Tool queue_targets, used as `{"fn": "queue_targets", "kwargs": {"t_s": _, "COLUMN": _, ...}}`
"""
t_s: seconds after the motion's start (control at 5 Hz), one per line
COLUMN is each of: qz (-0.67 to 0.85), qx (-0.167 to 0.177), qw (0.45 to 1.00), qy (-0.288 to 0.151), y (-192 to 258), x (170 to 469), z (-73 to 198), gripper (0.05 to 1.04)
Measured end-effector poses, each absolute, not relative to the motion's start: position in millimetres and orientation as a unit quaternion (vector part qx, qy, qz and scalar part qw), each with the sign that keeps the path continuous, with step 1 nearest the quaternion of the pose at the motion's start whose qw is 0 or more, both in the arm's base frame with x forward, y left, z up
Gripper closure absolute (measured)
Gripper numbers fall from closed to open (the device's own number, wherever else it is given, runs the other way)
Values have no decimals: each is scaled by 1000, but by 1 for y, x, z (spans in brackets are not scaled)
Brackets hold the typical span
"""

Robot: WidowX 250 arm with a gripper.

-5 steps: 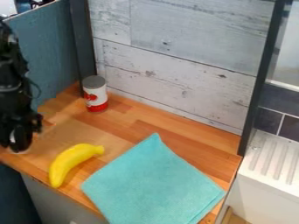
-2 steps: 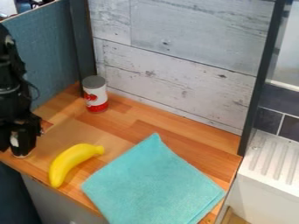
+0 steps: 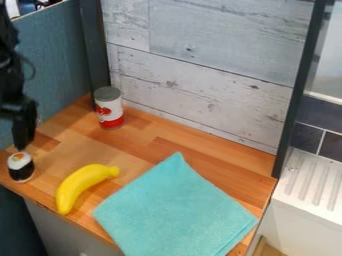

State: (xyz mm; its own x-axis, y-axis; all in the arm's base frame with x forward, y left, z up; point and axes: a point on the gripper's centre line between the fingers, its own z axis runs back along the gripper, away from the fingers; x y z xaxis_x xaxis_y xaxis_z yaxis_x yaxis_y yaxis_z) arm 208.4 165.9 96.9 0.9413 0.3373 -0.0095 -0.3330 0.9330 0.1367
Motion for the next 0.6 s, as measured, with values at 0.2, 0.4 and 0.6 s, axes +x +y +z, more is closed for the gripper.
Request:
{"fn": "queue_targets", "kwargs": {"t_s": 0.2, "qz": 141, "qx": 70, "qw": 987, "qy": 14, "y": 140, "x": 204, "z": 121, "gripper": 76}}
{"fn": "queue_targets", "kwargs": {"t_s": 0.4, "qz": 84, "qx": 38, "qw": 996, "qy": 18, "y": 107, "x": 208, "z": 125, "gripper": 77}}
{"fn": "queue_targets", "kwargs": {"t_s": 0.6, "qz": 42, "qx": 25, "qw": 998, "qy": 35, "y": 91, "x": 208, "z": 125, "gripper": 79}}
